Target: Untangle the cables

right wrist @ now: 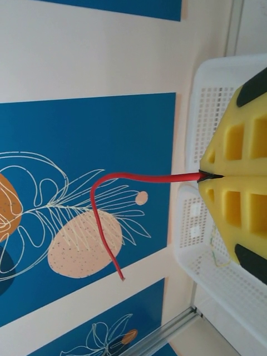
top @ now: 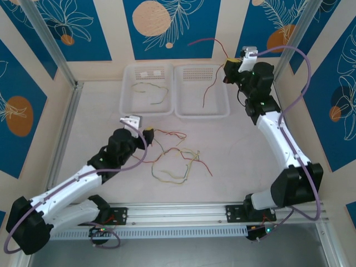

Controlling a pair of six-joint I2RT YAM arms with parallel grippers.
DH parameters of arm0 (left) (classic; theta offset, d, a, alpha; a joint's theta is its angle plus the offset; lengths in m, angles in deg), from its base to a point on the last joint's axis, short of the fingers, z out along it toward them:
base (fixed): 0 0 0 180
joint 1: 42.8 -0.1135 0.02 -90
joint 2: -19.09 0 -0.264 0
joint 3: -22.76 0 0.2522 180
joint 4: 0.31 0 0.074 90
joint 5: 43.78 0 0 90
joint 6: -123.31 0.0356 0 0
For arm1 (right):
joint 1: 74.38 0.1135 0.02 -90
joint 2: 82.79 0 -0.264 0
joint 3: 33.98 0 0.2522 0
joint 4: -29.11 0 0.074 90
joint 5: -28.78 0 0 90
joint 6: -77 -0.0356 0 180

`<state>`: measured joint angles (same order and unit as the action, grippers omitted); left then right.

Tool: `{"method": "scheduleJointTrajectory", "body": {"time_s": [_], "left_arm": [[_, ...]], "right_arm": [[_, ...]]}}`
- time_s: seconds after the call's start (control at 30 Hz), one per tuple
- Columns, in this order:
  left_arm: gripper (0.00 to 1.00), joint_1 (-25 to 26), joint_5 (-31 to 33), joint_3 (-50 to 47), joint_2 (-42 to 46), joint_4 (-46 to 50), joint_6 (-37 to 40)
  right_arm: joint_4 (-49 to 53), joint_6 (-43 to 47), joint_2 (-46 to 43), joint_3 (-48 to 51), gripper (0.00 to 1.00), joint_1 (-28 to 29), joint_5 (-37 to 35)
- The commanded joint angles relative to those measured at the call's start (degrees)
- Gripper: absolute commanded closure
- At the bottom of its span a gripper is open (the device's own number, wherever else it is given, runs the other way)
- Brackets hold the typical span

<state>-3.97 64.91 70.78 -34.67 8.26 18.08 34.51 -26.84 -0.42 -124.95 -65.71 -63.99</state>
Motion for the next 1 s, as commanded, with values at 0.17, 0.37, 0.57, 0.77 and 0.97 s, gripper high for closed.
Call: {"method": "scheduleJointTrajectory", "body": {"time_s": [0.17, 0.37, 0.57, 0.77, 0.97], "left_arm": [[0.40, 1.08, 2.29, -2.11, 2.04, -4.28, -1.57], [0.40, 1.29, 3.22, -2.45, 1.42, -4.88, -1.39], [0.39, 1.26, 4.68, -2.48, 1.91, -3.62, -0.87], [0.39, 1.29, 5.32, -2.68, 1.48, -3.25, -0.44], [0.38, 1.33, 5.58, -2.18, 0.76, -2.63, -0.24]], "right_arm": [[-1.29, 2.04, 16.14, -9.56, 1.00, 0.20, -2.73], [5.25, 2.51, 29.30, -15.71, 1.00, -0.20, -2.58], [11.99, 4.97, 37.88, -20.97, 1.00, -0.33, -5.06], [27.77, 8.05, 48.29, -34.95, 0.87, 0.62, -8.00], [27.74, 10.32, 46.85, -35.29, 0.67, 2.48, -10.88]]}}
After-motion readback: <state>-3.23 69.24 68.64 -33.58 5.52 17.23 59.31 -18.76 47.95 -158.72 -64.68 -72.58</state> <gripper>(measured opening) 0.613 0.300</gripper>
